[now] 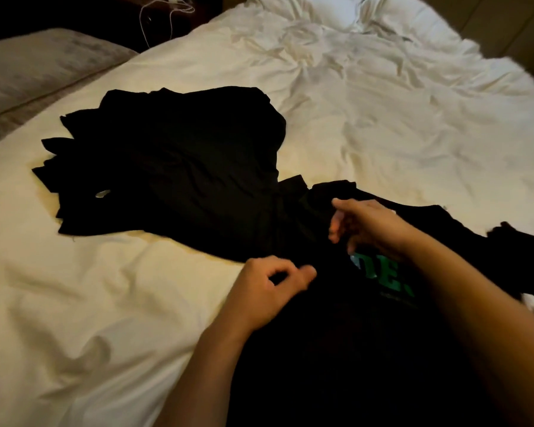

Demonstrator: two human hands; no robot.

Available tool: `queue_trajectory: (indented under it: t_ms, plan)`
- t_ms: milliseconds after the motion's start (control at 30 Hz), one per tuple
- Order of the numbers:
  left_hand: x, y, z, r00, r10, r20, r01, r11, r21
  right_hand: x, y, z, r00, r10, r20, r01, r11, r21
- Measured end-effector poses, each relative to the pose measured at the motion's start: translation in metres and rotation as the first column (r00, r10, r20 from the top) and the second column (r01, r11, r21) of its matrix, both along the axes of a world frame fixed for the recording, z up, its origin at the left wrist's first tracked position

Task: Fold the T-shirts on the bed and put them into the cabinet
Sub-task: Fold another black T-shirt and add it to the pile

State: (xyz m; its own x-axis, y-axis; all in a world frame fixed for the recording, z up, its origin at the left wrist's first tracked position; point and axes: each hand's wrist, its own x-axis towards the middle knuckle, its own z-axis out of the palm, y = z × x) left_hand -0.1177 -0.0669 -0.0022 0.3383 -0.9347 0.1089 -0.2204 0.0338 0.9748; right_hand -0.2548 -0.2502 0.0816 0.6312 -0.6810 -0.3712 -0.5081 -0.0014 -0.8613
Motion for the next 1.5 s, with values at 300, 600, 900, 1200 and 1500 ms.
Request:
queue_trajectory:
  t_ms: [300,600,900,1200,1500]
  plan:
    - [0.013,-0.016,-0.02,0.869,0.466,0.168,-0.49,0.858,0.153,0.035,-0.016,-0.033,0.925,-0.339,-0.173,0.296,0.927,-0.231]
    - [0.015,-0.018,-0.018,0.824,0.556,0.111,-0.565,0.788,0.244,0.08,-0.027,-0.022,0.937,-0.283,-0.204,0.271,0.959,-0.086]
    - [0.019,-0.019,-0.02,0.763,0.646,-0.005,-0.623,0.738,0.261,0.082,-0.036,0.0,0.912,-0.151,-0.382,0.072,0.974,-0.214]
    - [0.018,-0.019,-0.019,0.746,0.666,0.006,-0.641,0.716,0.277,0.087,-0.038,-0.011,0.938,-0.336,-0.09,0.326,0.939,-0.107]
    - [0.02,-0.019,-0.019,0.751,0.66,0.017,-0.635,0.714,0.294,0.084,-0.039,0.0,0.868,-0.105,-0.485,-0.049,0.954,-0.295]
